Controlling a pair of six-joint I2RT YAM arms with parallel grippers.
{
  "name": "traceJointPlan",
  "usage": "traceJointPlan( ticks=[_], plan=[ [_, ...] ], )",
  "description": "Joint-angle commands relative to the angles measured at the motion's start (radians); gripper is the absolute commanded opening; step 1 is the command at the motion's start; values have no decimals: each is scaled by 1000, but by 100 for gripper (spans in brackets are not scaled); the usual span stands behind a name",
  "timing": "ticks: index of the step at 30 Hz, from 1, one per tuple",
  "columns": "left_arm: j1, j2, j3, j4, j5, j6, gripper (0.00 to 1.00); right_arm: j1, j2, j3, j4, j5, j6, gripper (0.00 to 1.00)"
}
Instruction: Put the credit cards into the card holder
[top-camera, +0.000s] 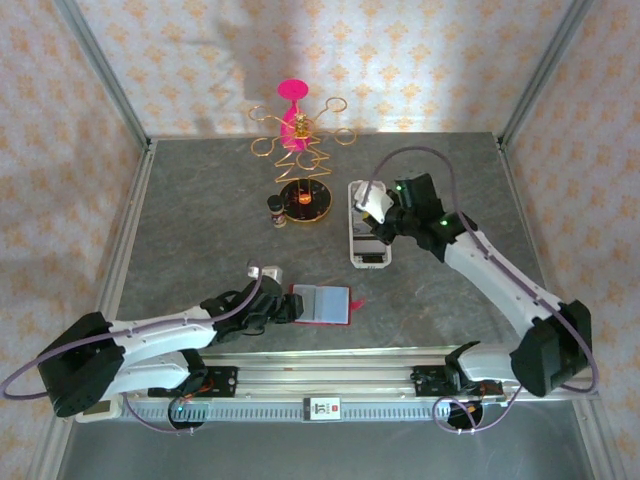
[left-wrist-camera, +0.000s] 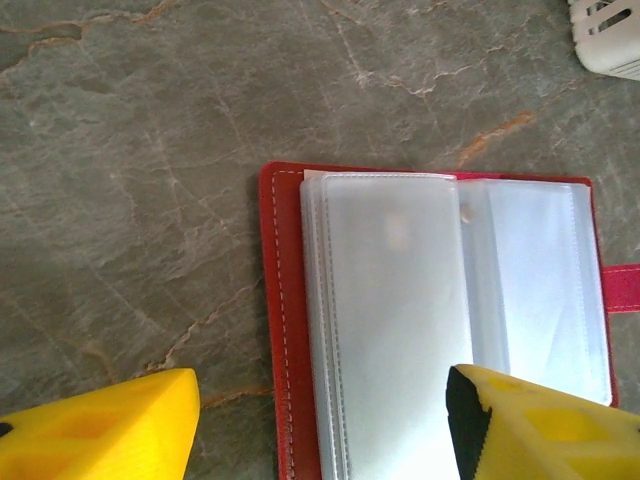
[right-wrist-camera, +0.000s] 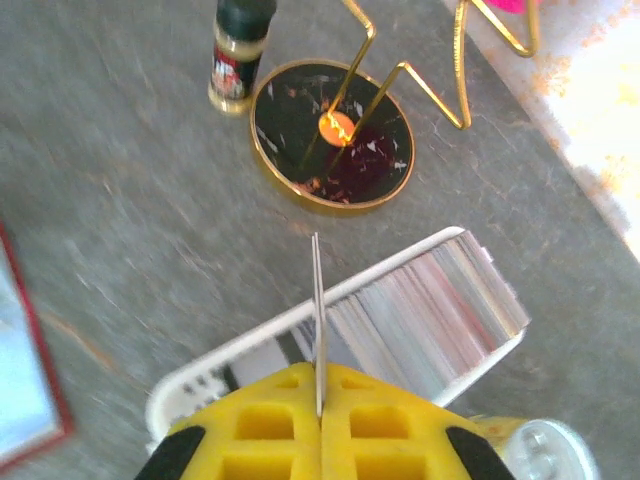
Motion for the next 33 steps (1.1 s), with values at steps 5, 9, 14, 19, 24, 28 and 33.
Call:
traceJointPlan(
  ticks=[5,9,14,19,24,28,33],
  plan=[
    [8,44,62,-61,-39,29,67,-2,-87,-82,39,-101,766,0],
    [3,74,92,-76,-39,36,67,5,-196,-210,142,-172,1104,0],
    [-8,111,125,-108,-61,48,66,74,-260,-388,322,-199,1360,0],
    [-17,146,150,-128,-77,55,63,153,-255,-481,420,-150,1460,0],
    [-28,181,166,-131,-76,55,61,169,-261,-526,451,-116,1480,0],
    [-36,204,179,-144,-87,57,60,183,-238,-569,499,-139,1506,0],
    [-42,227,188,-154,-95,57,59,205,-224,-607,541,-128,1523,0]
  ],
)
